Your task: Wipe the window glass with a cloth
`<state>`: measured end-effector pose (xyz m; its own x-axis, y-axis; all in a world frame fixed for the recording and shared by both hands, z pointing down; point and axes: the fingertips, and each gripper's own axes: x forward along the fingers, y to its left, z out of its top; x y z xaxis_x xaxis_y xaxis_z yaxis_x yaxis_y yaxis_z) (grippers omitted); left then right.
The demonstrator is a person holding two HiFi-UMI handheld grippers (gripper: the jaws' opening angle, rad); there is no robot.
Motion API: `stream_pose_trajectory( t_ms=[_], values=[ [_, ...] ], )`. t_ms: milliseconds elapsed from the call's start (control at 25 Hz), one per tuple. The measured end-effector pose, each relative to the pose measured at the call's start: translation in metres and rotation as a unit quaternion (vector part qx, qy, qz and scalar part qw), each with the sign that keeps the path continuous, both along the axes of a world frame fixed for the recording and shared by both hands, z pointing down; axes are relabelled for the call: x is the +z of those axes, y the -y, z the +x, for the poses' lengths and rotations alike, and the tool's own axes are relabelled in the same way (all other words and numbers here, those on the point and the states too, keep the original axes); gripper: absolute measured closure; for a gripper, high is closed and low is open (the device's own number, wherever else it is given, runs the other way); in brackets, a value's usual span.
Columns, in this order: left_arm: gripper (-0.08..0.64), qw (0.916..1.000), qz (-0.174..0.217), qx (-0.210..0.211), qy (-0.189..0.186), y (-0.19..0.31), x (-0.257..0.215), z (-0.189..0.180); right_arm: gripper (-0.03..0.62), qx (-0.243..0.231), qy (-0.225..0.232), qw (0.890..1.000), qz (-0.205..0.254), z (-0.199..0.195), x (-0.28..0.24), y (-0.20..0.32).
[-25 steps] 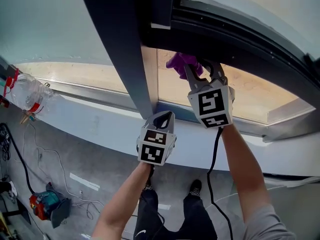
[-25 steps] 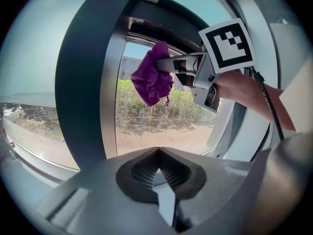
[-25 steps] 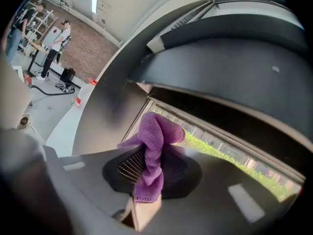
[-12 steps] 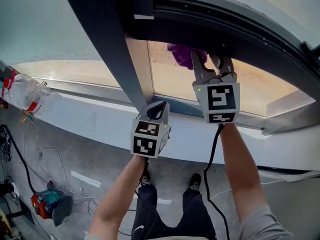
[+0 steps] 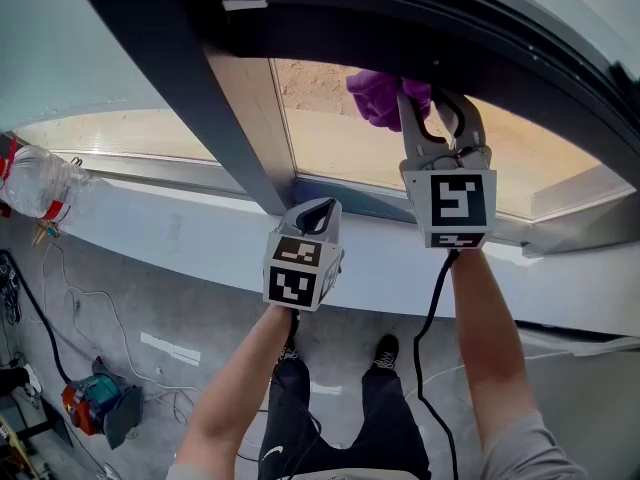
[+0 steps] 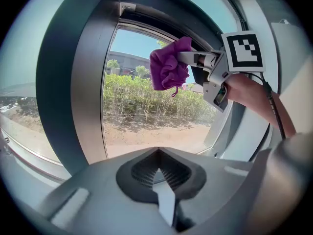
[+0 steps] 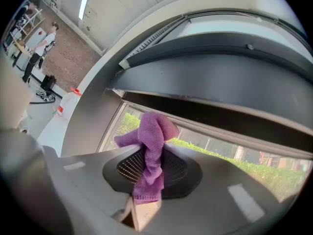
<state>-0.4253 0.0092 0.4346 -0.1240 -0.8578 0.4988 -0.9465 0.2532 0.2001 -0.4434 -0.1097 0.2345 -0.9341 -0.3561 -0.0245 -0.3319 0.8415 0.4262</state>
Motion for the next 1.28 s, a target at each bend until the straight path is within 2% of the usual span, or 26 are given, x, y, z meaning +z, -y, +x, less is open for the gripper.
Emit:
stream_pose_trajectory(
  t_ms=[240, 440, 720, 1000, 1280],
  values=[
    [0.560, 0.9996, -0.027, -0.001, -0.013, -0.003, 0.043, 0.005, 0.494, -0.003, -0.026, 0.999, -0.023, 0.000, 0.063, 0.003],
    [0.560, 0.9987, -0.045, -0.004, -0.023, -0.010, 0.074, 0.007, 0.494, -0.003, -0.054, 0.998, -0.012, -0.001, 0.115, 0.002],
    [0.560, 0.9974, -0.060, -0.006, -0.040, -0.007, 0.112, 0.013, 0.494, -0.010, -0.098, 0.995, -0.020, -0.005, 0.193, 0.004],
    [0.560, 0.9963, -0.064, -0.010, -0.056, -0.001, 0.151, 0.018, 0.494, -0.034, -0.146, 0.988, -0.044, -0.008, 0.281, 0.004],
    [0.560, 0.9955, -0.068, -0.012, -0.064, -0.006, 0.190, 0.008, 0.494, -0.035, -0.195, 0.979, -0.051, -0.013, 0.367, 0.002]
  ],
)
